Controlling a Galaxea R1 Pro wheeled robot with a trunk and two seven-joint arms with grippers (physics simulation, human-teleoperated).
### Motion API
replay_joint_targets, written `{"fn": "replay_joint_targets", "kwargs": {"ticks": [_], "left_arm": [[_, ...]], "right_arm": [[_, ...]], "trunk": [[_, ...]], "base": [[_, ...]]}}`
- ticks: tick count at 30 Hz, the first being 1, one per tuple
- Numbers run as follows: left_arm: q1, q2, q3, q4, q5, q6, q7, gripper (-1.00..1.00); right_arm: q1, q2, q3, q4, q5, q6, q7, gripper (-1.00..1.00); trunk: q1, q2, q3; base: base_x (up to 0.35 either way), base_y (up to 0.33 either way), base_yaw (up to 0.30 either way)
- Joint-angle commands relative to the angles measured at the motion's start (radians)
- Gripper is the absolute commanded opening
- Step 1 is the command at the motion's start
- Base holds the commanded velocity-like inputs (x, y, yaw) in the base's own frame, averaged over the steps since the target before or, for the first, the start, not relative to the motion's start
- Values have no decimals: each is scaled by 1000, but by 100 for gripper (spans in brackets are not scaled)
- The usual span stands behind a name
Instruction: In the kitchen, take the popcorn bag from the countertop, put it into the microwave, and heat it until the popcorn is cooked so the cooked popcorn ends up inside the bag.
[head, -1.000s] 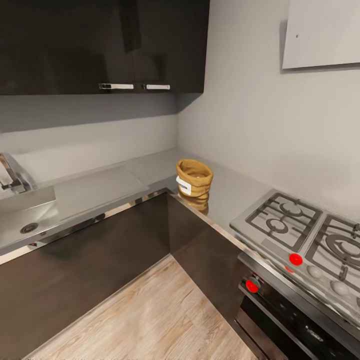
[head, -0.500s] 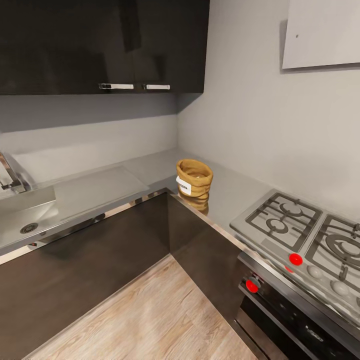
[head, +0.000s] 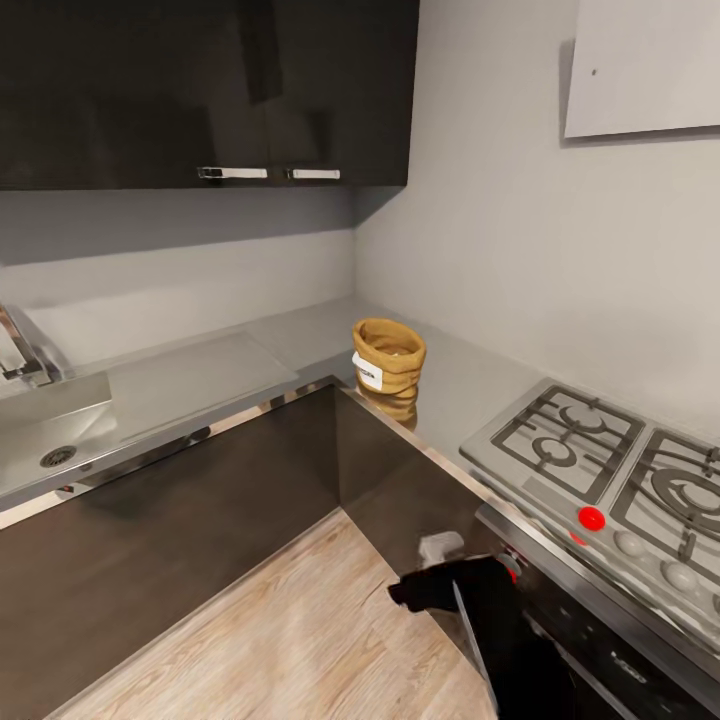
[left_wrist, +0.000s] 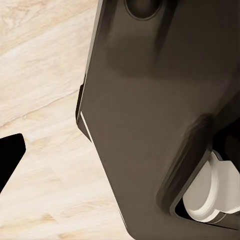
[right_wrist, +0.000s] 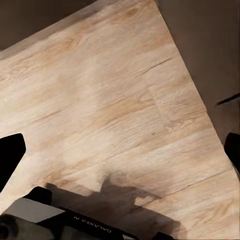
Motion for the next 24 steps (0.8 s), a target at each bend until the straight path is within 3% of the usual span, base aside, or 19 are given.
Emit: {"fn": "replay_joint_targets", "kwargs": {"ticks": [1,8,9,11,12,16,19,24], "left_arm": [[0,0,1,-1,3,-1,1,100],[0,0,2,-1,3,-1,1,100],[0,0,1,-1,3,-1,1,100],[0,0,1,-1,3,-1,1,100],[0,0,1,-1,3,-1,1,100],[0,0,1,-1,3,-1,1,100],[0,0,1,-1,3,-1,1,100],[0,0,-1,-1,2,-1,-1,100]], "right_arm": [[-52,0,1,-15,11,24,9,100],[-500,0,-6,-24,10,24,4,100],[-540,0,-7,-17,10,24,3,100],[-710,0,-16,64,10,24,-2,100],[-762,0,-26,105,10,24,-3,100],[-1001,0,-129,378,15,24,-17,100],[-1066,-63,-148,445,20,24,-35,100],[-1075,-88,-150,447,21,24,-50,100]], "trunk": [[0,-1,-1],[0,-1,-1],[0,-1,-1],[0,-1,-1],[0,-1,-1],[0,-1,-1],[0,-1,-1],[0,-1,-1]], "base": [[0,0,0],[0,0,0],[0,0,0],[0,0,0],[0,0,0],[0,0,0],[0,0,0],[0,0,0]]}}
